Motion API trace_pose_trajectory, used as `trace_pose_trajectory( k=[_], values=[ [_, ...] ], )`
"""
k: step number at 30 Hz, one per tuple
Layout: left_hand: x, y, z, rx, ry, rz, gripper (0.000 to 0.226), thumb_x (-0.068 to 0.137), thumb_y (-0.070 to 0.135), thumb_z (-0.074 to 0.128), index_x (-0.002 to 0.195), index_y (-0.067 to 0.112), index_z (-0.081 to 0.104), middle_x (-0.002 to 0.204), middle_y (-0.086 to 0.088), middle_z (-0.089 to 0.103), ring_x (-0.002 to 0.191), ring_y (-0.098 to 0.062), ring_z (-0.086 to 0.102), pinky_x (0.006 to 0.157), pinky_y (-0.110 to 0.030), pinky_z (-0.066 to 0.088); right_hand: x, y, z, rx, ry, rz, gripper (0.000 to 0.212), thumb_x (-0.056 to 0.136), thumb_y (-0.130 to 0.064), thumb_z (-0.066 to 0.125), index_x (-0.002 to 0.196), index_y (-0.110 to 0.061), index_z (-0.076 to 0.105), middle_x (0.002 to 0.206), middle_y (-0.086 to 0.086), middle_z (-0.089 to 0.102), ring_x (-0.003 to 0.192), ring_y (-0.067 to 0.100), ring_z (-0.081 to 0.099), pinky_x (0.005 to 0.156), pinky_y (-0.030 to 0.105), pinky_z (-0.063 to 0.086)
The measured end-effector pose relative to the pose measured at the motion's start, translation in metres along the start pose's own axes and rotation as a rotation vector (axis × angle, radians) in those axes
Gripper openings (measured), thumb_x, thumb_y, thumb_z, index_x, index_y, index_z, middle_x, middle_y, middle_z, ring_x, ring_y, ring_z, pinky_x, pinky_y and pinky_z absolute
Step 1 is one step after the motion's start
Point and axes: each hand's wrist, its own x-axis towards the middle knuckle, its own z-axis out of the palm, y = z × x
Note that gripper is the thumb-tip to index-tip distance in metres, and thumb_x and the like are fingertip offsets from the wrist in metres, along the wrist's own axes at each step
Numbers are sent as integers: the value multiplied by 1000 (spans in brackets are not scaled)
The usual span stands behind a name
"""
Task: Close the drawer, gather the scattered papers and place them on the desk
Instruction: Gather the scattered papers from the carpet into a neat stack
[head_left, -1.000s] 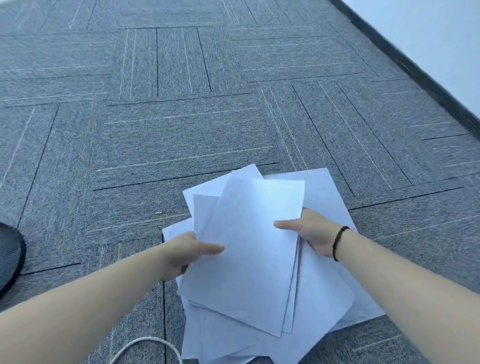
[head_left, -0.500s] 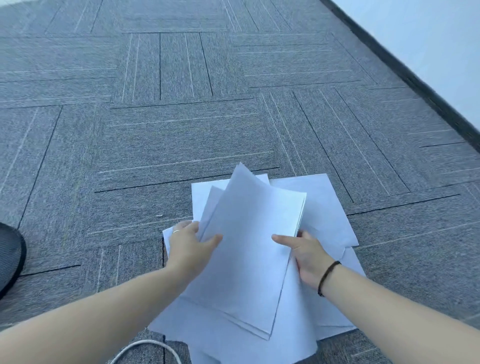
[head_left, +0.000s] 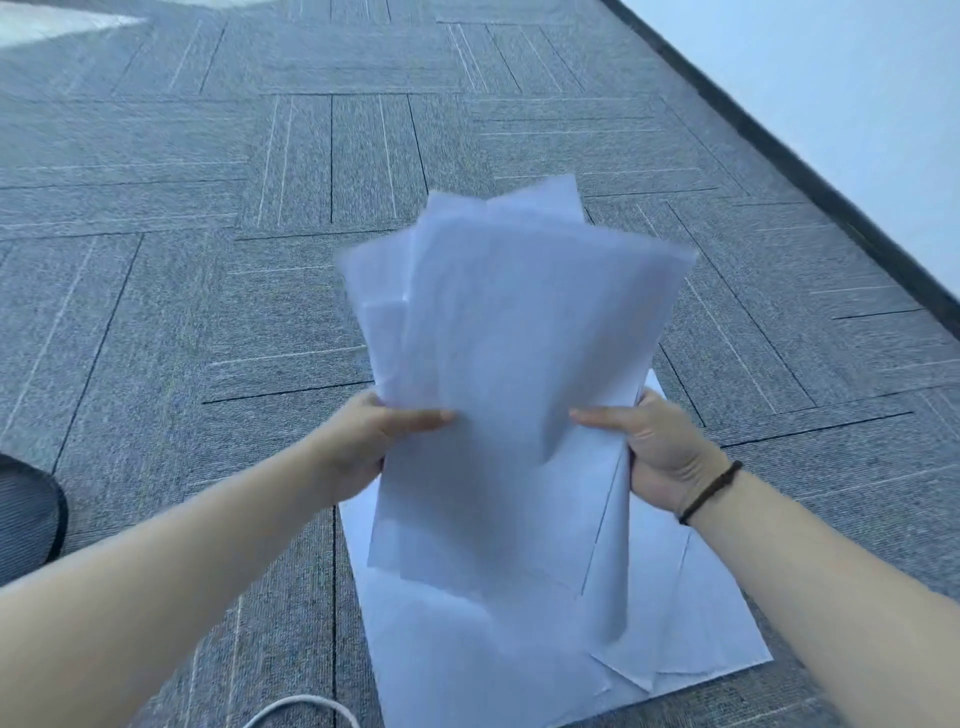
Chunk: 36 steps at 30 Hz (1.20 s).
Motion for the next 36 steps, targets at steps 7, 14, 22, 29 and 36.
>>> trace_pose_trajectory(
  k=[7, 14, 22, 29, 36],
  values=[
    [-17, 87, 22, -58, 48, 488, 22, 71, 10, 76, 93, 8, 78, 94, -7, 81, 85, -23, 77, 75, -35, 62, -6, -70, 3, -411, 182, -421, 47, 58, -22, 89, 94, 3, 71, 101, 17, 77, 83, 20, 74, 79, 38, 61],
    [-7, 61, 17, 290, 103, 499, 37, 61, 23, 92, 94, 14, 80, 93, -1, 81, 85, -16, 76, 78, -30, 60, -9, -38, 7, -468, 276, -474, 26, 67, -23, 89, 89, -24, 75, 86, -12, 79, 83, 4, 72, 77, 24, 55],
    [7, 50, 34, 227, 304, 431, 22, 66, 22, 83, 80, 5, 77, 84, -10, 77, 75, -20, 71, 75, -42, 58, 9, -16, 2, -401, 210, -376, 26, 76, 4, 79, 100, -7, 73, 85, -12, 79, 82, 6, 72, 77, 22, 57],
    [8, 51, 35, 90, 307, 409, 13, 66, 13, 83, 78, 11, 77, 76, 3, 79, 72, -14, 72, 74, -38, 62, 23, 41, -34, -729, 163, -78, 28, 74, -1, 81, 94, -20, 76, 97, 3, 77, 88, 16, 70, 77, 28, 59],
    [20, 57, 0, -23, 438, 381, 12, 66, 14, 84, 74, 14, 75, 75, 4, 79, 79, -23, 72, 81, -41, 61, 18, 67, -67, -965, 106, 248, 9, 70, -6, 78, 76, -2, 73, 73, 8, 68, 63, 19, 62, 59, 31, 51]
  ],
)
